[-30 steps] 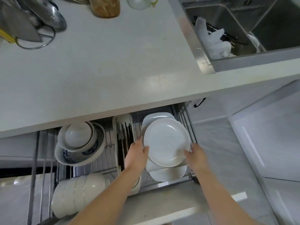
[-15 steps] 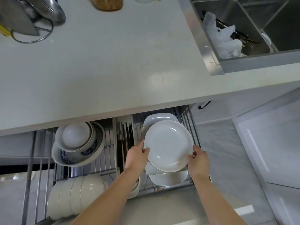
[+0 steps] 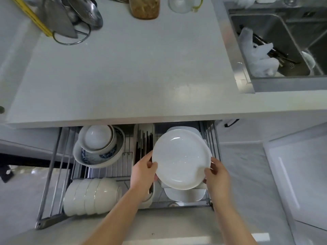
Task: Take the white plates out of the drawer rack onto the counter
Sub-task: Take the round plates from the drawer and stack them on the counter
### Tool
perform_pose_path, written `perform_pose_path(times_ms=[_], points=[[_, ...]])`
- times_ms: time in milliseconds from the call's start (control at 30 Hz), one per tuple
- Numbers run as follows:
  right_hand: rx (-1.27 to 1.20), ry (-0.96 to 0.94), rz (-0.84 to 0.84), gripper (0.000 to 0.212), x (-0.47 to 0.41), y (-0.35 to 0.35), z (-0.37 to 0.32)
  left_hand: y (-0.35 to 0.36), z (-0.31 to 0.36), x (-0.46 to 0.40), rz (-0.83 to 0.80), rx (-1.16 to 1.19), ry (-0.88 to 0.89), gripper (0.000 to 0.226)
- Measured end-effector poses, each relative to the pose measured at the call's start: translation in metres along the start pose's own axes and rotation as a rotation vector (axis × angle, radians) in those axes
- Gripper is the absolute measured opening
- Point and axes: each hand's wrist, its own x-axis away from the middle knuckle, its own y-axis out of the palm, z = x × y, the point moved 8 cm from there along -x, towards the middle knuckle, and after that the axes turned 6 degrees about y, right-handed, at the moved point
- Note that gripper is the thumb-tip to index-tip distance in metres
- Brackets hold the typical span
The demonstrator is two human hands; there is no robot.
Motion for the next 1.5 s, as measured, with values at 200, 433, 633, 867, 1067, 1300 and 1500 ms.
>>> perform_pose_path(times_ms=[200, 433, 633, 867, 1067, 1300, 1500], points=[[0.025, -0.076, -0.083, 0.041, 0.031, 0.011, -0.024, -0.044, -0.005, 0.029, 0.094, 0.057, -0.017, 0.044], [-0.035, -0.180, -0.203, 0.041, 0.065, 0.037, -0.062, -0.103, -0.007, 0.051, 0.226, 0.166, -0.022, 0.033], [-0.059, -0.268, -0.281, 0.040, 0.089, 0.076, -0.105, -0.166, 0.000, 0.063, 0.375, 0.246, 0.018, 0.046], [-0.057, -0.367, -0.363, 0.041, 0.111, 0.142, -0.167, -0.244, 0.022, 0.050, 0.531, 0.247, 0.083, 0.044], [-0.005, -0.492, -0.390, 0.044, 0.114, 0.205, -0.240, -0.314, 0.061, 0.003, 0.544, 0.229, 0.093, 0.044], [0.028, -0.560, -0.378, 0.037, 0.105, 0.263, -0.304, -0.361, 0.099, -0.059, 0.440, 0.024, 0.105, 0.036], [0.076, -0.523, -0.376, 0.034, 0.090, 0.292, -0.316, -0.378, 0.091, -0.082, 0.501, -0.029, 0.140, 0.025]])
